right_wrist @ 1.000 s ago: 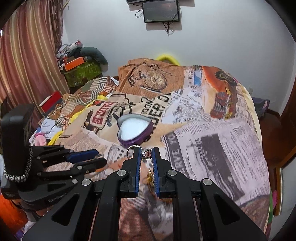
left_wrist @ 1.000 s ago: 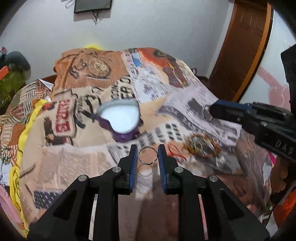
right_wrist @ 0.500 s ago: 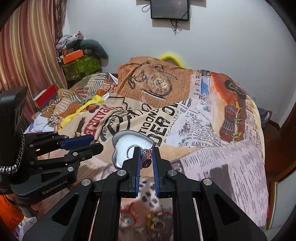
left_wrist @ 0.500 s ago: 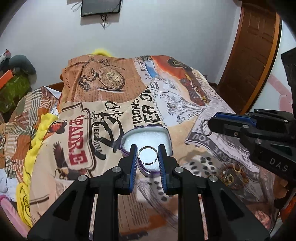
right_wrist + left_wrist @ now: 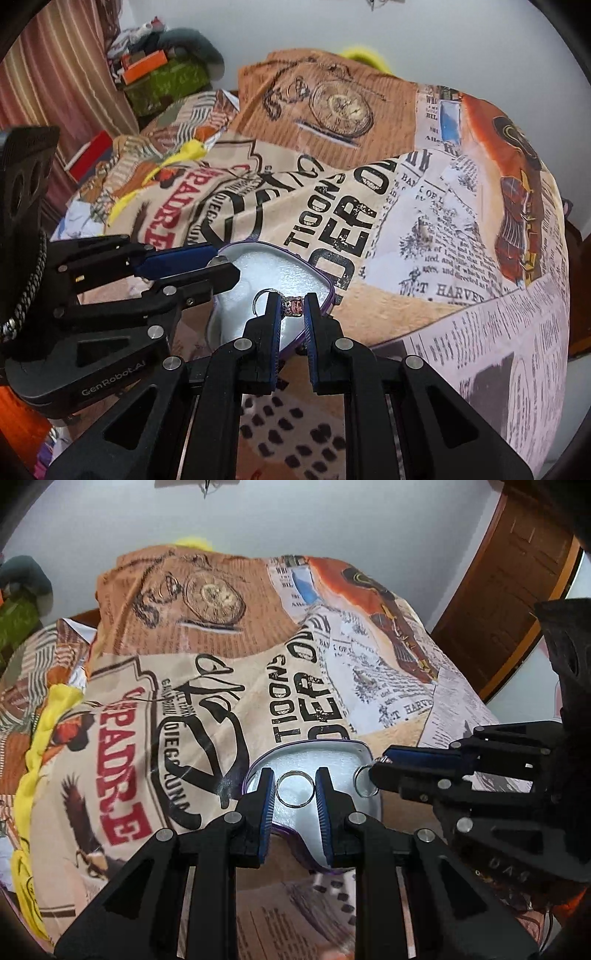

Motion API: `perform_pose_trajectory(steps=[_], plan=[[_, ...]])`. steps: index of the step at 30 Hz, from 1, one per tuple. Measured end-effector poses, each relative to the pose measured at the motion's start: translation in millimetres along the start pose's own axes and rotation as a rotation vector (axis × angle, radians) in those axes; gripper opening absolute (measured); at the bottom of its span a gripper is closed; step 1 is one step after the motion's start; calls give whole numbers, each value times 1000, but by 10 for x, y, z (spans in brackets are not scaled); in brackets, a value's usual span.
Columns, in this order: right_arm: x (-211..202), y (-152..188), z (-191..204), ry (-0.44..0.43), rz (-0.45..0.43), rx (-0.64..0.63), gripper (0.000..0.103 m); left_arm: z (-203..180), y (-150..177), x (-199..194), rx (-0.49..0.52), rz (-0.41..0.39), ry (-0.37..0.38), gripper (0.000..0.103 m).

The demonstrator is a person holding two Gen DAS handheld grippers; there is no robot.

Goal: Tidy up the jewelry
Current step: 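Carry both rings over the heart tin and open both tools to drop them, then withdraw both tools from the tin back to the jewelry pile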

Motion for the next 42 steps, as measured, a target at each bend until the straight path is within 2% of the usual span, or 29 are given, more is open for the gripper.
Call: perform_pose_trajectory(steps=[12,16,20,24,30,33,35,37,42], plan=[[245,-5,-6,-25,73,-13,11,100,-45,137,-30,31,17,21],[253,-2,21,-44,88,-16,11,147,-42,74,-51,24,17,21],[239,5,48,-21,99,-29,12,179,-34,-71,-48,2,-12,21],[91,10,62,-15,71,-25,13,141,-8,-262,-26,-22,-40,21],[-264,55,63,18,7,-11,15,0,89,-580,1,-60,-60,28],[-454,108,60,36,-27,-4,23,-93,172,-746,17,-75,-66,29],[-594,151,47,46,-55,5,31,-153,228,-831,25,-83,-70,35],[-742,216,20,52,-85,17,34,-227,302,-916,36,-88,-66,38],[-972,414,-42,68,-124,52,35,-410,493,-1050,66,-89,-63,41]])
Point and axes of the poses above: each gripper's, at about its wrist camera, not at the fingertips, and x roughly the way its jaws point, z to its left, y to its underside, the point moved 8 cm from there along x, roughly the way its jaws point, and after that the axes turned 7 degrees about z, right-handed, at the moved point
